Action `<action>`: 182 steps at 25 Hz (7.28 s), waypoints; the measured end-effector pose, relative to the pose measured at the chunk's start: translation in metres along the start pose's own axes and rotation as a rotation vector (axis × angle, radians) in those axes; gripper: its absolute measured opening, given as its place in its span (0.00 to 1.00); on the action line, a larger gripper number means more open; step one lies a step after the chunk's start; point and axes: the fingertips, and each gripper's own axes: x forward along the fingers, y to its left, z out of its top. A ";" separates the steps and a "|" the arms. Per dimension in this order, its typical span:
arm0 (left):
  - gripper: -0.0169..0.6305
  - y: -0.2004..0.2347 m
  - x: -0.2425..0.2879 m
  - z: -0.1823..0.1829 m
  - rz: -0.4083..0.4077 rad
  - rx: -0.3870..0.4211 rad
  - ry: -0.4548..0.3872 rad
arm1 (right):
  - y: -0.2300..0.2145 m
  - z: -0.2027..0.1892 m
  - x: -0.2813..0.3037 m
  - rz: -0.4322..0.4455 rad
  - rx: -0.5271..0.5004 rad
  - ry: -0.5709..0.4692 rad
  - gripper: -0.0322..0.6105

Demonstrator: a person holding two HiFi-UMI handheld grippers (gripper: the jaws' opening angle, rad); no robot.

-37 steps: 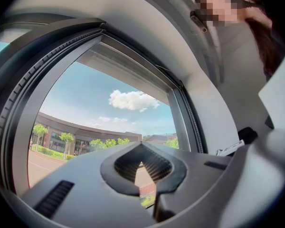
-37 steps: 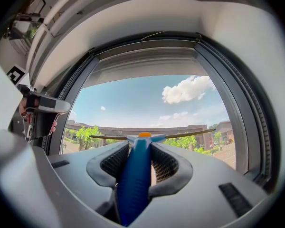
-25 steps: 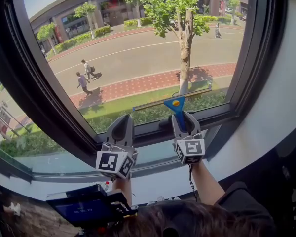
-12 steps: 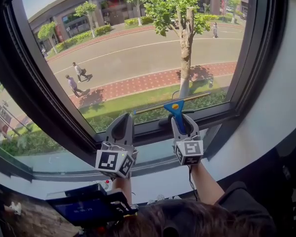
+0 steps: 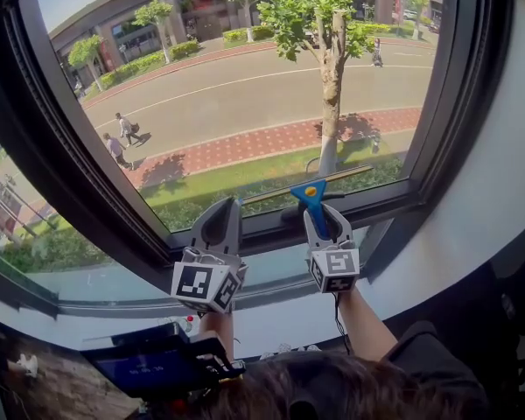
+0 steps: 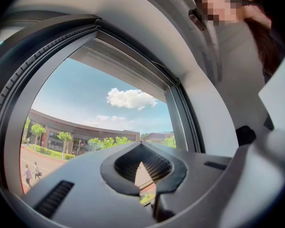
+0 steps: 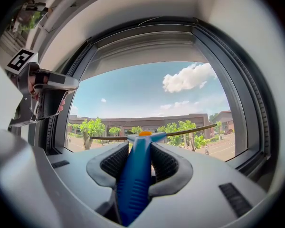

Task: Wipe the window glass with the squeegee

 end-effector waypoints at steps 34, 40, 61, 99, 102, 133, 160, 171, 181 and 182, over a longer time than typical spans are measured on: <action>0.03 -0.008 0.008 -0.003 0.053 0.026 0.008 | -0.005 -0.032 0.002 0.046 0.027 0.083 0.27; 0.03 -0.004 0.001 0.001 0.088 0.045 0.011 | -0.004 -0.025 -0.001 0.043 0.012 0.149 0.27; 0.03 0.077 -0.067 0.010 0.175 0.095 0.011 | 0.060 0.124 -0.012 0.098 0.124 -0.090 0.27; 0.03 0.128 -0.115 0.034 0.052 0.051 -0.039 | 0.194 0.537 0.098 0.066 0.048 -0.659 0.27; 0.03 0.126 -0.113 0.043 0.051 0.059 -0.045 | 0.193 0.552 0.105 0.067 0.049 -0.664 0.27; 0.03 0.120 -0.109 0.035 0.029 0.030 -0.020 | 0.196 0.522 0.103 0.106 0.007 -0.638 0.27; 0.03 0.113 -0.103 0.040 0.014 0.034 -0.011 | 0.209 0.466 0.108 0.155 0.015 -0.578 0.27; 0.03 0.115 -0.104 0.040 0.019 0.036 -0.008 | 0.209 0.438 0.110 0.161 0.030 -0.564 0.27; 0.03 0.111 -0.104 0.041 0.018 0.021 0.009 | 0.209 0.418 0.106 0.163 0.033 -0.544 0.27; 0.03 0.110 -0.104 0.042 0.018 0.016 0.013 | 0.210 0.415 0.105 0.161 0.033 -0.542 0.27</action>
